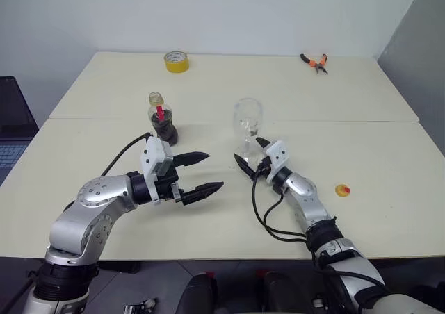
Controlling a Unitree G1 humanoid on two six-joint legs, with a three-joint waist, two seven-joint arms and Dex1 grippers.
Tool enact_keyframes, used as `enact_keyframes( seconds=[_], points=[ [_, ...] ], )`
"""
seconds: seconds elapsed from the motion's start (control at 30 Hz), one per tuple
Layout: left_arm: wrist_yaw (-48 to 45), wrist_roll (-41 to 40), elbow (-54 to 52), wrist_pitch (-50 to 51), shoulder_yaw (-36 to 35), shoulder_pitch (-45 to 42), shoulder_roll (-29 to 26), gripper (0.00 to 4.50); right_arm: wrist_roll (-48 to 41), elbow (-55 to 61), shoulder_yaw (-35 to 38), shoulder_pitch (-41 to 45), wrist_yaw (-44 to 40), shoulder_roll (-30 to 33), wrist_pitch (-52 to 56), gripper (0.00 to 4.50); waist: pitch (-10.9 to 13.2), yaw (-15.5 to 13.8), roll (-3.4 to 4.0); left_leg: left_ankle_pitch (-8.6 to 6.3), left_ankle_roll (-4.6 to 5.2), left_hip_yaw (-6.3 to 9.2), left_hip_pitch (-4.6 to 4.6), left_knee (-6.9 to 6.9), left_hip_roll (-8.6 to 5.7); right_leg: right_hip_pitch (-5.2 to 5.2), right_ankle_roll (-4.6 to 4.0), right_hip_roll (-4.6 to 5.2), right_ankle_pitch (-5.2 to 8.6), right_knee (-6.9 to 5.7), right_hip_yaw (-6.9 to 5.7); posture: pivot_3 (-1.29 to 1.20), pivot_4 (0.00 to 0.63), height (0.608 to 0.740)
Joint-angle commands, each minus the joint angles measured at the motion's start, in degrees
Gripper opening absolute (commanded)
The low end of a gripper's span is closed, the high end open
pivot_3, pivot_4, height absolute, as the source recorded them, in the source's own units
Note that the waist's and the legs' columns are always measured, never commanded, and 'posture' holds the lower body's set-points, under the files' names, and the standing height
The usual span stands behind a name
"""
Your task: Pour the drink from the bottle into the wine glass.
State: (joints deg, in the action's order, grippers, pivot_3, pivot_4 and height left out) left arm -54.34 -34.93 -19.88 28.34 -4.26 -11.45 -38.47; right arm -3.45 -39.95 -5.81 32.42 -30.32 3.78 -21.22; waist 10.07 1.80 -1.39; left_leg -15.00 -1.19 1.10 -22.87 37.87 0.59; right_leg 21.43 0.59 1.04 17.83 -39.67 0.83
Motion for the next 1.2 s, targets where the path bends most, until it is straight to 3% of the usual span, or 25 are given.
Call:
enact_keyframes(
  seconds=[0.03,0.37,0.6,0.83,1.2],
  points=[
    [0.4,0.2,-0.7,-1.0,-0.4,-0.5,0.3,4.50,-0.6,6.3,-0.3,-1.2,-1.5,1.1,3.6,4.46,0.0,0.0,0.00,0.00,0.00,0.00,0.00,0.00,0.00,0.00,0.00,0.00,0.00,0.00,0.00,0.00,0.150,0.740],
    [5.2,2.1,0.4,-2.4,-2.2,2.4,2.5,4.50,-9.5,47.2,0.3,-19.2,-6.0,10.5,27.8,4.46,0.0,-0.2,0.04,-0.01,0.02,0.03,-0.05,-0.02,-0.01,-0.01,0.01,0.03,0.00,0.10,-0.01,0.00,0.150,0.740],
    [16.4,9.1,4.1,-9.6,-6.2,5.8,7.8,4.50,-15.6,71.5,4.2,-28.5,-3.4,17.5,42.5,4.46,0.0,-0.3,0.05,-0.02,0.02,0.08,-0.04,-0.04,0.01,-0.02,0.01,0.01,0.01,0.10,-0.04,0.00,0.150,0.740],
    [33.7,21.0,11.5,-16.3,-6.7,4.8,15.6,4.50,-29.9,83.5,8.4,-28.2,-7.1,25.3,53.7,4.46,0.0,-0.5,-0.06,-0.02,0.04,0.14,-0.05,-0.02,-0.05,-0.12,0.03,0.05,0.01,0.21,-0.13,0.00,0.150,0.740],
    [41.9,25.7,20.3,-16.4,-5.5,-4.2,19.7,4.50,-41.0,88.0,9.4,-21.0,-3.2,29.7,61.6,4.46,0.0,-0.8,-0.13,-0.02,0.04,0.17,-0.11,0.00,-0.06,-0.12,0.04,0.03,0.00,0.24,-0.21,0.00,0.150,0.740]
  ],
)
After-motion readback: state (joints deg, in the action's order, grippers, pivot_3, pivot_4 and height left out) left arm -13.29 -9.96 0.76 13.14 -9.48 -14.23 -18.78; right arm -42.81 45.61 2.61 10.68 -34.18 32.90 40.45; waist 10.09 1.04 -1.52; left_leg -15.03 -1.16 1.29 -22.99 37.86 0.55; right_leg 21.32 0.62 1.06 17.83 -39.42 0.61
